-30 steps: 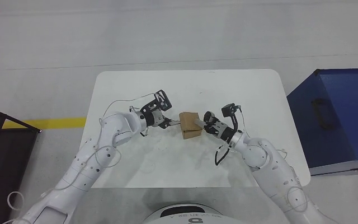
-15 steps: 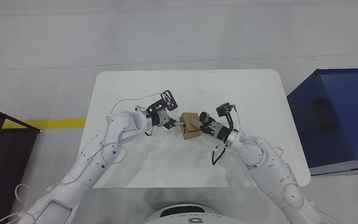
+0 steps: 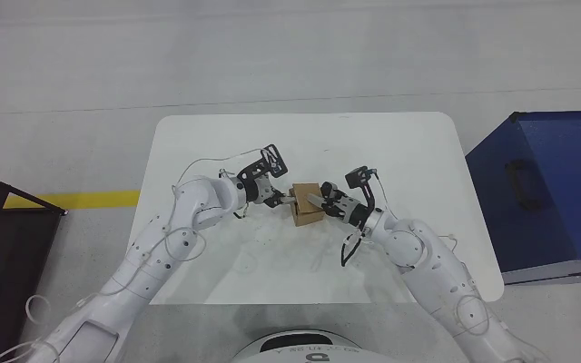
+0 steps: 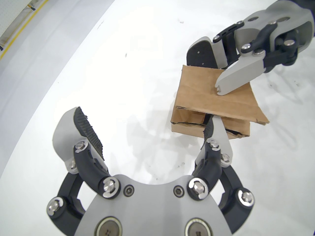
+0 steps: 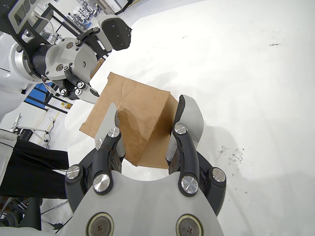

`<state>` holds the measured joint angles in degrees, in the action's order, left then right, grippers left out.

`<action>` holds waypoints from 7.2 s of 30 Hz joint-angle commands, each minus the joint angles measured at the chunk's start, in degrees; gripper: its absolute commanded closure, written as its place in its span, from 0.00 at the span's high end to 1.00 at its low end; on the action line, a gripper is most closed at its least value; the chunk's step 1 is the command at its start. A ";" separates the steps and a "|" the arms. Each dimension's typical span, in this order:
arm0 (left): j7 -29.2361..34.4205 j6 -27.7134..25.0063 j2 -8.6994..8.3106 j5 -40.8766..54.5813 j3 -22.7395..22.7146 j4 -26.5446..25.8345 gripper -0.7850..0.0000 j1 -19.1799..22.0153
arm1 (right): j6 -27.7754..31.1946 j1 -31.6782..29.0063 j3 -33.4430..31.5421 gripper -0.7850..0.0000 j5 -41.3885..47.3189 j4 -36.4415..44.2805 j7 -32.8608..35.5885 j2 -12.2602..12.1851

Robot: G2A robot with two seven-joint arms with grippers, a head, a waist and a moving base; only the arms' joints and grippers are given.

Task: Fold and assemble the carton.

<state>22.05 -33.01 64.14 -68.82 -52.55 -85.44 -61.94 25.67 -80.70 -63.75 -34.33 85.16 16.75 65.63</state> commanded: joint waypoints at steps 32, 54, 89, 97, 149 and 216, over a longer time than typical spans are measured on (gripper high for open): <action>2.01 -0.79 -0.92 -0.64 -4.30 -2.93 1.00 -3.01 | -1.13 1.52 1.19 0.56 -2.03 -0.51 0.08 0.55; -0.58 -1.28 -0.12 -0.72 -2.68 -1.18 1.00 -1.36 | -1.31 1.35 1.42 0.56 -4.26 1.07 1.13 0.56; -3.41 -2.84 -0.29 -0.60 -4.07 2.33 1.00 -1.51 | -1.67 -0.74 -0.77 0.71 -1.26 2.00 0.99 0.33; -5.29 -0.62 0.04 -0.87 -4.46 3.15 1.00 -0.27 | -0.36 -1.61 -2.49 0.86 4.40 0.72 0.00 0.28; -2.38 -3.32 0.81 1.15 -4.69 5.56 1.00 1.69 | -3.91 4.40 0.81 0.43 4.95 -3.93 5.25 1.22; -10.43 -1.70 -2.50 7.34 -21.59 -3.33 1.00 -13.51 | -6.45 0.06 1.83 0.00 -24.01 11.80 4.12 0.19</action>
<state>11.55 -34.68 61.64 -61.45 -74.20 -88.85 -75.54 19.18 -80.65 -61.99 -58.37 97.00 20.82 65.80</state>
